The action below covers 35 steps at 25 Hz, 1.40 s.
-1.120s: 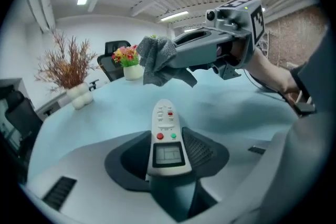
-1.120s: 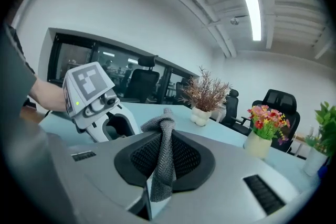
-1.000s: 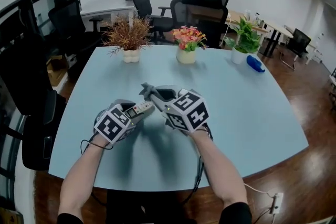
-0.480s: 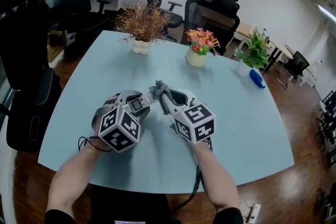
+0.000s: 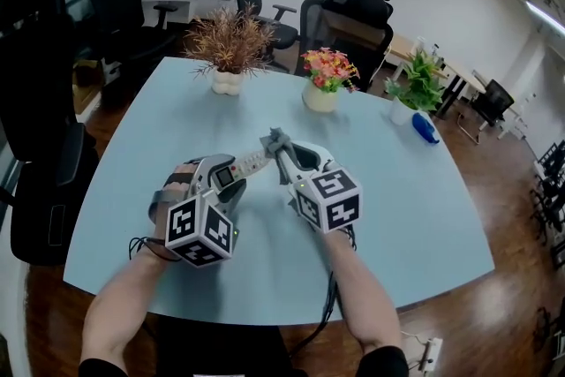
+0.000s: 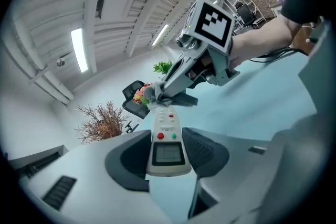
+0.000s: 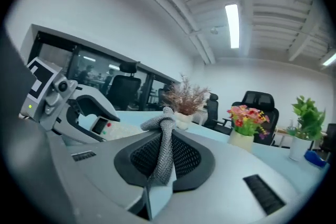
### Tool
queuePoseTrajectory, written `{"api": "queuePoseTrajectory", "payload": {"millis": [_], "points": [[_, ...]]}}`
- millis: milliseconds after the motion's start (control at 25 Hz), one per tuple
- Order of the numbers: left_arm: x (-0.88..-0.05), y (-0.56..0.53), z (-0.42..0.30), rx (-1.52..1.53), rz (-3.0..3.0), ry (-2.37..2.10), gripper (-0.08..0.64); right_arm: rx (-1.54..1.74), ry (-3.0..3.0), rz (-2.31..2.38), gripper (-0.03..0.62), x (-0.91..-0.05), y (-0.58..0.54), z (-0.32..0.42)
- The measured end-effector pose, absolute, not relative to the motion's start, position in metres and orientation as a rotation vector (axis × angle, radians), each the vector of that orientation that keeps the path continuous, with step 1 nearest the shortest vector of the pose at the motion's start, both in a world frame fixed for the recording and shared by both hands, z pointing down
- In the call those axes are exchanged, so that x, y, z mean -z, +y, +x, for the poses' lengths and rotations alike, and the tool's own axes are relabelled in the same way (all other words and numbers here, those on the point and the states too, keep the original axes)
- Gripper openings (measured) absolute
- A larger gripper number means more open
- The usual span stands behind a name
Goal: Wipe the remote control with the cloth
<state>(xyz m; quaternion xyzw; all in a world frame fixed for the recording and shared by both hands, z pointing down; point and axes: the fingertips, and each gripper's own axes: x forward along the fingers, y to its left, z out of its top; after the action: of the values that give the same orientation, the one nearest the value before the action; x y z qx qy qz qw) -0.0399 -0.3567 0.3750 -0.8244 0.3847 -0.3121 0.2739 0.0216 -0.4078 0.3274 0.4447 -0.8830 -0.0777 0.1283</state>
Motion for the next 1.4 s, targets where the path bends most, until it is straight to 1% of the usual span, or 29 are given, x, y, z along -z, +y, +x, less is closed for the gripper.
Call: {"api": "queuePoseTrajectory", "payload": {"millis": [80,200,280,480,600,720,800,880,960,1040,1120,1240,1320,1400], "points": [[-0.373,-0.356,-0.040,0.834,-2.210,1.042,0.178,0.212,-2.636,1.280,0.026,-0.316,-0.403,0.024],[-0.371,-0.355,-0.039,0.820,-2.192,1.050,0.178,0.224,-2.768,1.108,0.026,-0.307,-0.378,-0.006],[-0.368,-0.354,-0.039,0.796,-2.191,1.054,0.178,0.241,-2.729,1.080,0.026,-0.317,-0.376,-0.013],[-0.365,-0.353,-0.038,0.770,-2.217,1.059,0.178,0.243,-2.591,1.289,0.026,-0.321,-0.402,0.028],[-0.365,-0.354,-0.040,0.777,-2.207,1.067,0.178,0.276,-2.694,1.218,0.026,-0.304,-0.386,0.015],[-0.361,-0.352,-0.040,0.748,-2.230,1.073,0.178,0.292,-2.689,1.113,0.026,-0.313,-0.374,-0.007],[-0.359,-0.352,-0.038,0.687,-2.356,1.069,0.178,0.283,-2.604,1.190,0.026,-0.322,-0.387,0.006],[-0.356,-0.352,-0.039,0.536,-2.618,1.040,0.178,0.277,-2.542,1.327,0.026,-0.318,-0.402,0.033],[-0.346,-0.352,-0.044,0.256,-2.978,0.980,0.178,0.313,-2.599,1.354,0.026,-0.302,-0.399,0.040],[-0.337,-0.352,-0.052,-0.048,-3.270,0.901,0.176,0.440,-2.750,1.197,0.026,-0.282,-0.370,0.015],[-0.333,-0.352,-0.058,-0.270,-3.444,0.820,0.176,0.617,-2.794,0.977,0.026,-0.279,-0.337,-0.022],[-0.326,-0.345,-0.053,-0.502,-3.615,0.623,0.173,0.777,-2.724,0.853,0.026,-0.290,-0.317,-0.052],[-0.319,-0.338,-0.047,-0.590,-3.677,0.472,0.177,0.774,-2.716,0.943,0.026,-0.286,-0.327,-0.041],[-0.317,-0.334,-0.043,-0.613,-3.706,0.376,0.179,0.704,-2.719,1.143,0.026,-0.272,-0.346,-0.014]]}}
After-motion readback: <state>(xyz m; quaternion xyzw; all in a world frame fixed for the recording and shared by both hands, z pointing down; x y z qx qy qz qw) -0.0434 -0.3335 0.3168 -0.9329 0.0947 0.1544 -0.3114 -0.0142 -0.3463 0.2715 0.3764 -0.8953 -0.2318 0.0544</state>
